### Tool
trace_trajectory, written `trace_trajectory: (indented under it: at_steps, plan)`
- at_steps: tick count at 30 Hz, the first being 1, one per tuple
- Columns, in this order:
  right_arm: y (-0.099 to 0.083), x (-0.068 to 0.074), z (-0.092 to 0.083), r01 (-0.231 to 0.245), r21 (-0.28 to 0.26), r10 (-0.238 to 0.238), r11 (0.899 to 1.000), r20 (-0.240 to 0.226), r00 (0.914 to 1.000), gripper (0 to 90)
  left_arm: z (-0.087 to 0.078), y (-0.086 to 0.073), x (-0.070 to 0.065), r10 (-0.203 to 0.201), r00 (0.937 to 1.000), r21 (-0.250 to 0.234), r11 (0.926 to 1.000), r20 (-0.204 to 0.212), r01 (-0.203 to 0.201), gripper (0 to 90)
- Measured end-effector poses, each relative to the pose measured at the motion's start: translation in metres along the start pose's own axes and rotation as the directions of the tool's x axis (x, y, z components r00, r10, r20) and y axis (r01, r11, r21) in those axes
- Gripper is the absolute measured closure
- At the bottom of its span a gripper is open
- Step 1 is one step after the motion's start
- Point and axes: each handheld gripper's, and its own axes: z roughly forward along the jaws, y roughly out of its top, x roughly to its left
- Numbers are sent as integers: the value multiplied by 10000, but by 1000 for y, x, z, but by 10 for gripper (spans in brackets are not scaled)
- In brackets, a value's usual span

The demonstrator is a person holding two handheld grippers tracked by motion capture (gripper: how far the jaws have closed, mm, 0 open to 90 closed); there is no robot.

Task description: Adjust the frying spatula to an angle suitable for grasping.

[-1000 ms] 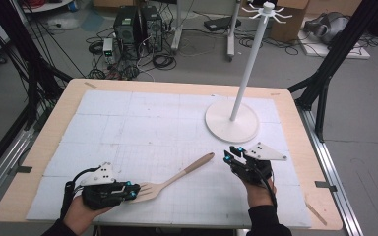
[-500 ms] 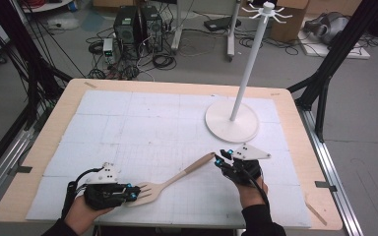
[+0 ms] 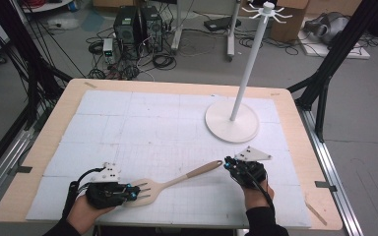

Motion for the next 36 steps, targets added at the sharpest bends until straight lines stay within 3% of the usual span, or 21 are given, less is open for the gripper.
trace_trajectory:
  at_steps: [5, 10, 12, 17, 25, 32, 36]
  plan:
    - [-4, -5, 0, -244, 33, 244, 9997, 23, 9997, 858, 1, 0, 2, -73, 9997, 19, 10000, -220, 74, 835]
    - [-4, 2, 0, -98, 232, 101, 9997, -114, 9999, 858, 1, 1, 2, -138, 9996, -18, 9999, -239, 138, 836]
    - [-6, 5, -3, -254, 240, 257, 9994, -139, 9996, 858, 1, 1, 3, -149, 9996, -20, 9999, -258, 149, 835]
    - [-7, 6, -2, -112, 384, 111, 9992, 38, 9999, 858, 1, 1, 3, -158, 9994, 1, 9999, -319, 158, 834]
    - [-10, 12, 0, -498, 684, 489, 9964, 151, 9987, 890, 0, 1, 5, -295, 9986, -141, 9995, -434, 289, 824]
    - [-10, 15, 2, -827, 730, 814, 9939, 207, 9965, 890, -3, 2, 7, -491, 9941, -394, 9982, -964, 455, 816]
    - [-10, 19, 8, -745, 832, 744, 9937, 38, 9972, 890, -7, 1, 11, -628, 9909, -464, 9973, -1189, 576, 818]
